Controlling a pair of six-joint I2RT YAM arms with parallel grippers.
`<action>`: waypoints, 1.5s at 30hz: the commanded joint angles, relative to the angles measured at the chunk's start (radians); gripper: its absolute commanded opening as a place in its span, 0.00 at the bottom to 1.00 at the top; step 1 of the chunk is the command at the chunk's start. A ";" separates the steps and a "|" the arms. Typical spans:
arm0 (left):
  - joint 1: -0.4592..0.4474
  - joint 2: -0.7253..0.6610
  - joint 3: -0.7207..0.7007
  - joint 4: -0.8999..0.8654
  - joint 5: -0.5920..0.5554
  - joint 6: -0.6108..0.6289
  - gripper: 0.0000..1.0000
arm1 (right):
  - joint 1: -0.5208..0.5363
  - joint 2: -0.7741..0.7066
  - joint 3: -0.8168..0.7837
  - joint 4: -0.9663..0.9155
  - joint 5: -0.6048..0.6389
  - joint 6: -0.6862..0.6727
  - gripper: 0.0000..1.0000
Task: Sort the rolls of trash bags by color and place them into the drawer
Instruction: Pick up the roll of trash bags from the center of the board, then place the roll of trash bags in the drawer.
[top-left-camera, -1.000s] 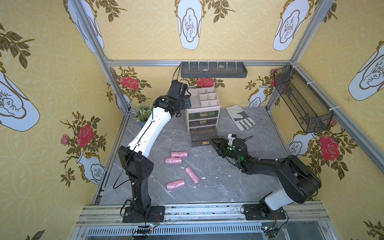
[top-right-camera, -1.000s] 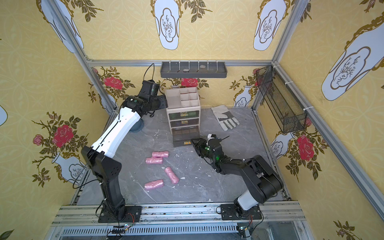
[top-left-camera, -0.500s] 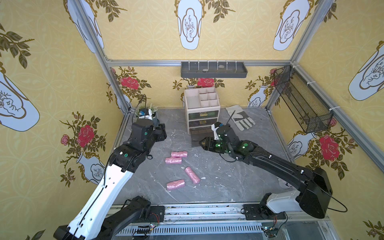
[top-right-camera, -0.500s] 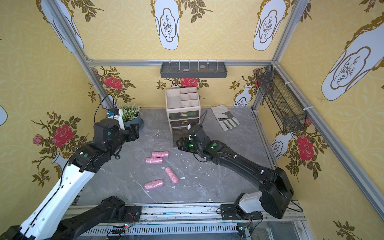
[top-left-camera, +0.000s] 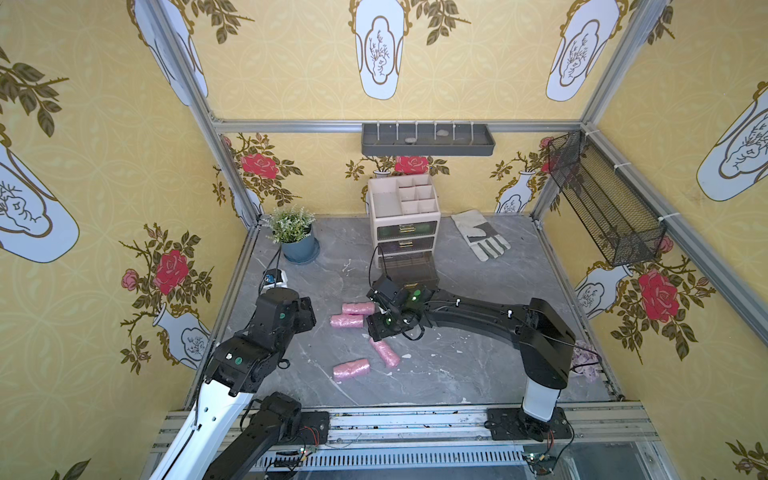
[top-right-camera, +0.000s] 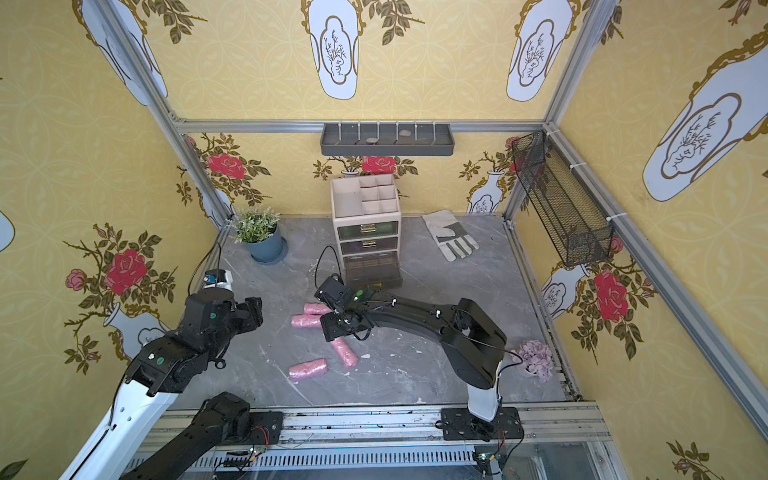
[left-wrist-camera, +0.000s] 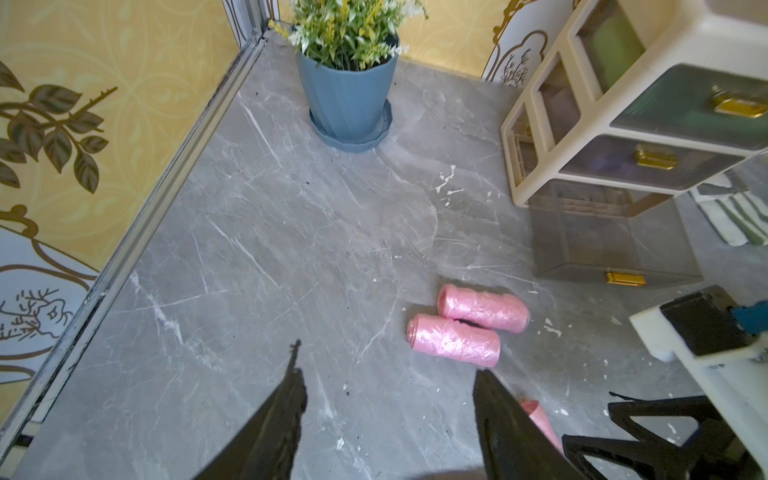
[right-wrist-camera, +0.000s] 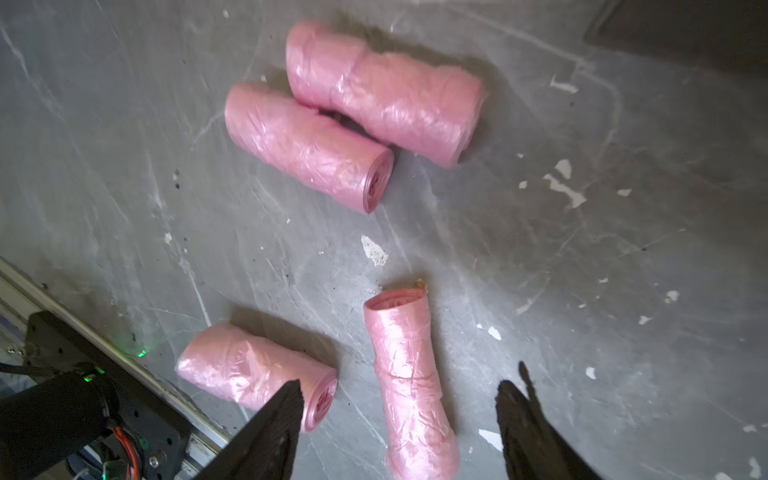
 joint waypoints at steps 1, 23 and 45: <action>0.003 -0.010 -0.026 -0.003 -0.003 -0.009 0.66 | 0.011 0.044 0.014 -0.062 -0.029 -0.025 0.75; 0.011 0.017 -0.035 0.010 0.029 0.000 0.65 | 0.038 0.111 -0.015 -0.124 -0.078 -0.061 0.40; 0.041 0.020 -0.035 0.017 0.037 0.007 0.66 | -0.232 -0.220 0.129 -0.281 0.255 -0.147 0.18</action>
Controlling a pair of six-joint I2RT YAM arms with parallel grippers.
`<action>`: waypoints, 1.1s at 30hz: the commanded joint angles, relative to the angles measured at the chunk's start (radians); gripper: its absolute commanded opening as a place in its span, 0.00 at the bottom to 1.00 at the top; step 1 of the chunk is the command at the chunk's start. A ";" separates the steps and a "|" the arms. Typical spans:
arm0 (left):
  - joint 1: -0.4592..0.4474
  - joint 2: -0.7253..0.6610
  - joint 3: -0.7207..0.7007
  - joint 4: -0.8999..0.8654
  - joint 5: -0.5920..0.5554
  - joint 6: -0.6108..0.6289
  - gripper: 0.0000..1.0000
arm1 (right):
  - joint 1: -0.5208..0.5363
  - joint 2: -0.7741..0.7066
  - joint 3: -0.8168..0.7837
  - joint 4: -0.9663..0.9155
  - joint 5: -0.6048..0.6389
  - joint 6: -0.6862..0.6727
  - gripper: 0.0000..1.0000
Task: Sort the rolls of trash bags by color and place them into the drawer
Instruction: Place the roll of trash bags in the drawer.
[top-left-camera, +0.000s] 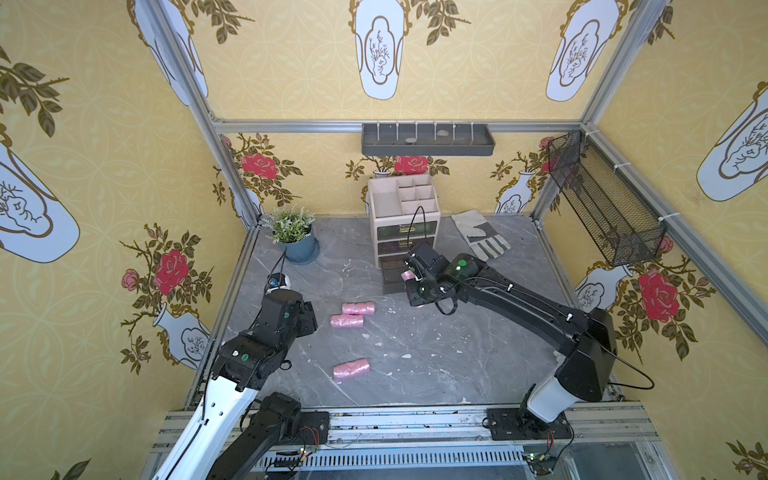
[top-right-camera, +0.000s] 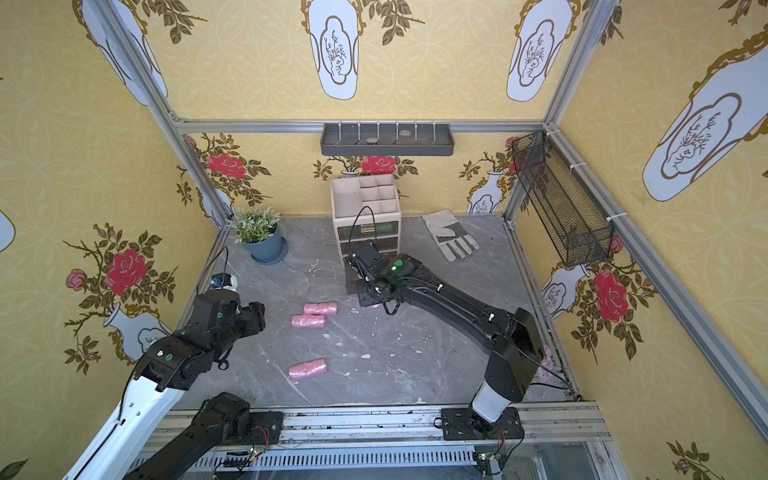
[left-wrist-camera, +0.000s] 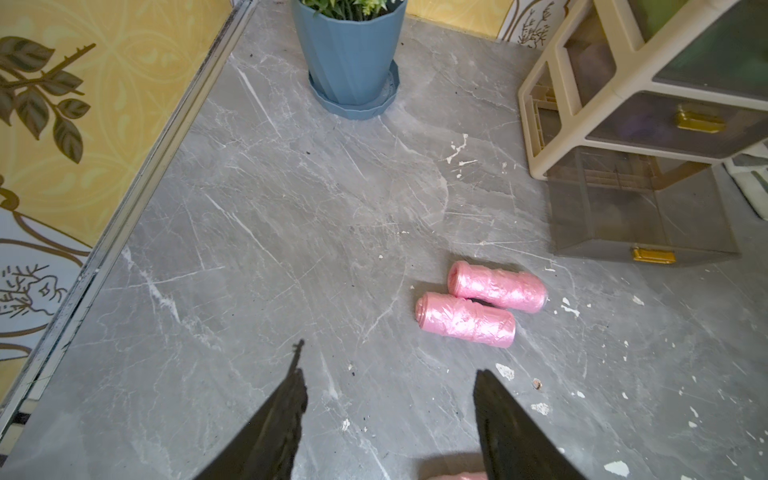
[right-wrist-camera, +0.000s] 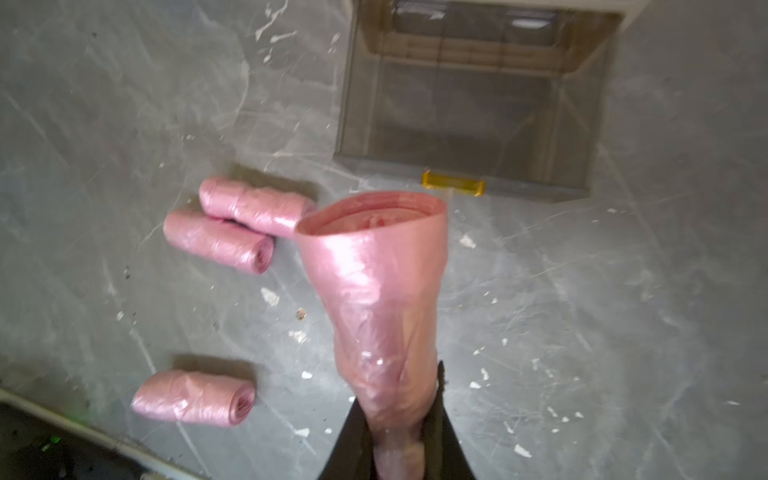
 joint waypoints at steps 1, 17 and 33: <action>0.005 -0.001 -0.007 0.018 0.002 0.007 0.66 | -0.058 0.011 0.024 -0.012 0.034 -0.046 0.18; 0.021 0.008 -0.009 0.024 0.027 0.006 0.65 | -0.220 -0.066 -0.281 0.457 -0.193 0.728 0.04; 0.030 -0.003 -0.011 0.029 0.052 0.008 0.65 | -0.203 0.135 -0.108 0.436 0.022 1.205 0.12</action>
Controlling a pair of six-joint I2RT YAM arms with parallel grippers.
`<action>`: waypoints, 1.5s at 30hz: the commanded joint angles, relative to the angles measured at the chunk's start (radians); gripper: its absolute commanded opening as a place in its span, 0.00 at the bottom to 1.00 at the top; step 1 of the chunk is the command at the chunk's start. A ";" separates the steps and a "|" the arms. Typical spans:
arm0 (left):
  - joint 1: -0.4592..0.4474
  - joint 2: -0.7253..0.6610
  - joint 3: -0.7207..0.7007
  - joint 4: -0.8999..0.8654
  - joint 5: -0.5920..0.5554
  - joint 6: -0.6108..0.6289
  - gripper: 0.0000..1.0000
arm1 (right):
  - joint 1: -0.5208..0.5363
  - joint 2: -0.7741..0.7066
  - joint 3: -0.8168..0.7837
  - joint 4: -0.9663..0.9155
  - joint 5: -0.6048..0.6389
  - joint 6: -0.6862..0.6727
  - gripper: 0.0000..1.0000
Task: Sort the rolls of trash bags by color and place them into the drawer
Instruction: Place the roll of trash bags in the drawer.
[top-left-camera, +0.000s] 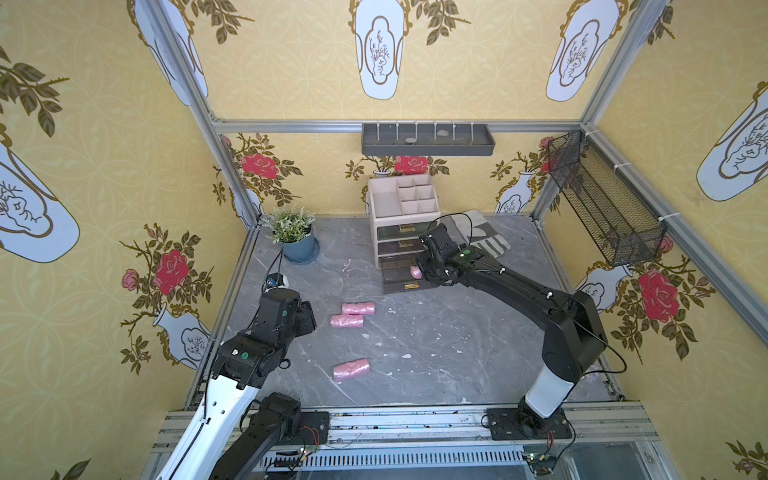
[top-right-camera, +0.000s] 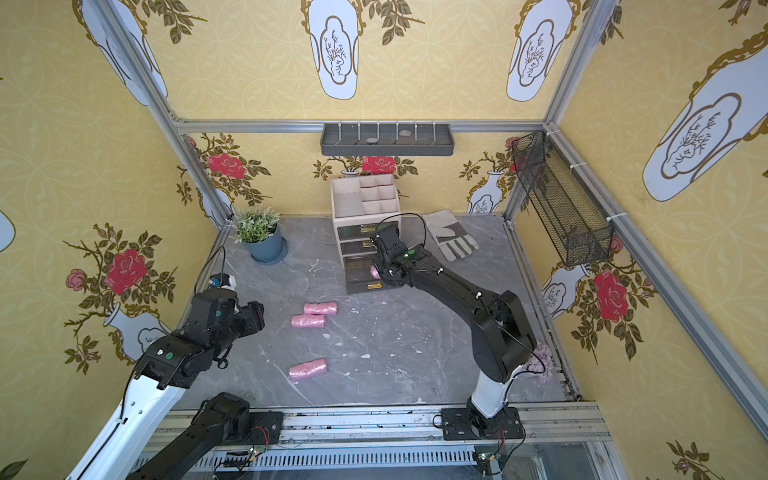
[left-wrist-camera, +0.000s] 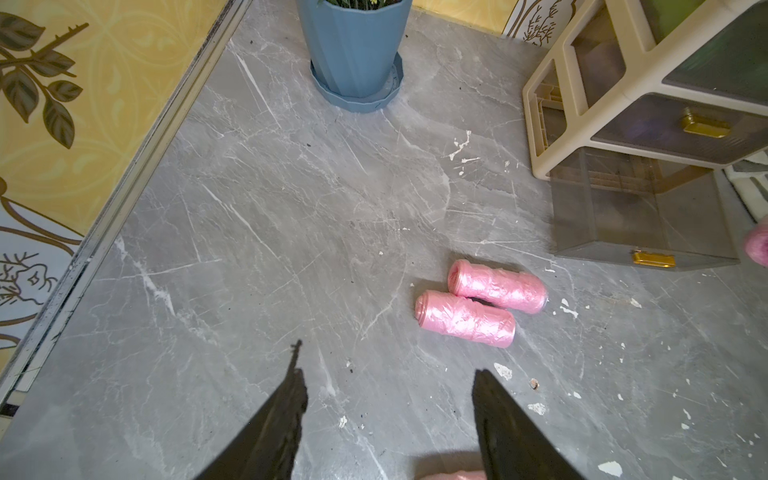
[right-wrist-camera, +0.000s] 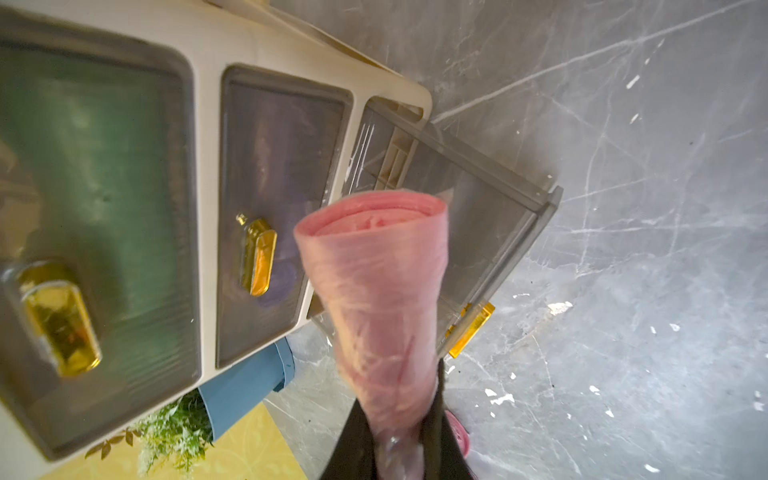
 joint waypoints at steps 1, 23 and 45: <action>0.002 -0.004 -0.007 0.026 0.007 0.009 0.65 | -0.001 0.029 -0.003 0.071 0.034 0.106 0.12; 0.004 -0.004 -0.009 0.029 0.027 0.016 0.65 | -0.030 0.264 0.061 0.369 -0.007 0.151 0.15; 0.006 -0.001 -0.010 0.029 0.030 0.016 0.65 | -0.084 0.361 0.035 0.598 -0.056 0.045 0.42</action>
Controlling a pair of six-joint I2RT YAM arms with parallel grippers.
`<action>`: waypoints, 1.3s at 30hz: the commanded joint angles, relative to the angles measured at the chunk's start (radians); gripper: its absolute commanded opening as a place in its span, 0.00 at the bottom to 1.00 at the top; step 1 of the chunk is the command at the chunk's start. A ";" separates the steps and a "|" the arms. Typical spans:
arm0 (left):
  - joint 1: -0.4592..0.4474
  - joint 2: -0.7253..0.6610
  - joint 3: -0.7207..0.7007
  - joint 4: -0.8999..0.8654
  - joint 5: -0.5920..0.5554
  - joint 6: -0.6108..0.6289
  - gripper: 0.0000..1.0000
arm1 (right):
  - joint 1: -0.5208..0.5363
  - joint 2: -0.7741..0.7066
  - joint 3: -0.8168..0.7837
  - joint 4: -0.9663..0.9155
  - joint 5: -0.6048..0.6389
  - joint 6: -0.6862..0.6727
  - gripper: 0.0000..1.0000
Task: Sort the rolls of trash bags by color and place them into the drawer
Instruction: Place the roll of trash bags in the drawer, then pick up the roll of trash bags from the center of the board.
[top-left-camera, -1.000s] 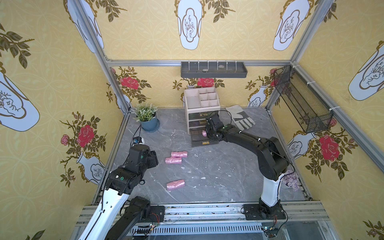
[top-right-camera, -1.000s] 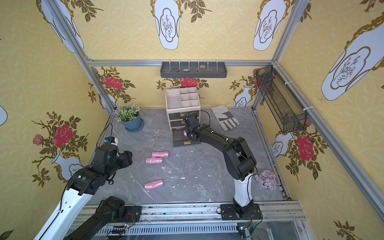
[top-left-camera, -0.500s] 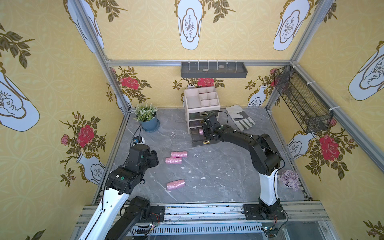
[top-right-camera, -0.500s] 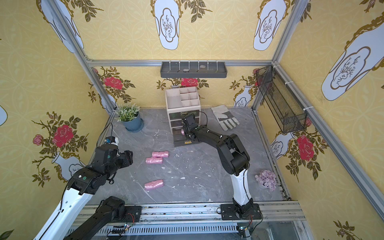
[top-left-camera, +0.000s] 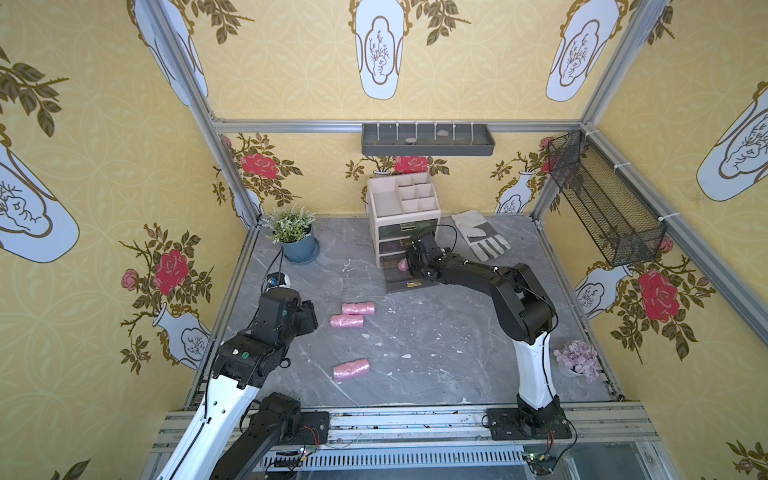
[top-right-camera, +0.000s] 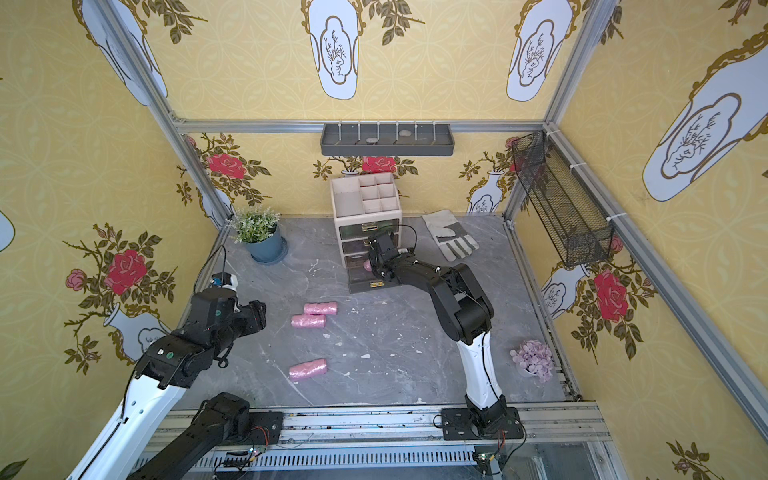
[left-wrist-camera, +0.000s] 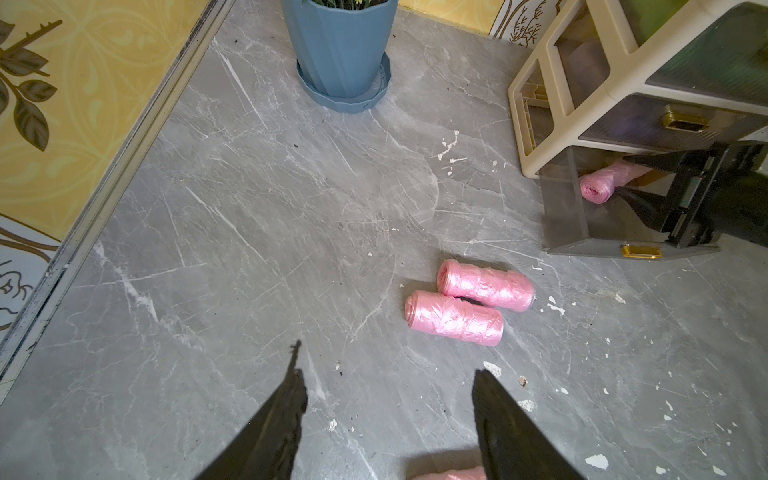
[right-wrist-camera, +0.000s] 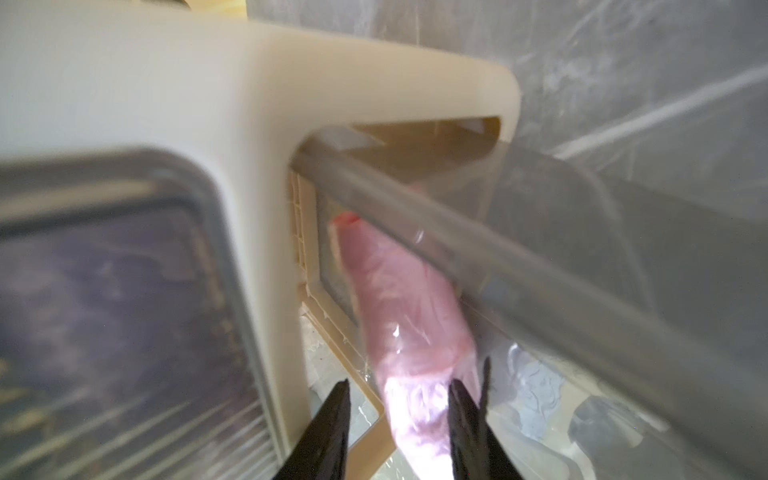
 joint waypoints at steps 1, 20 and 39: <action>0.000 -0.001 -0.006 0.008 0.000 0.008 0.65 | -0.005 -0.001 -0.002 0.090 -0.003 -0.034 0.43; 0.001 -0.017 -0.008 0.005 -0.010 0.005 0.65 | 0.003 -0.265 -0.162 0.000 -0.012 -0.160 0.48; -0.245 0.155 0.013 -0.093 0.127 -0.150 0.50 | -0.176 -0.896 -0.582 -0.220 -0.217 -0.513 0.60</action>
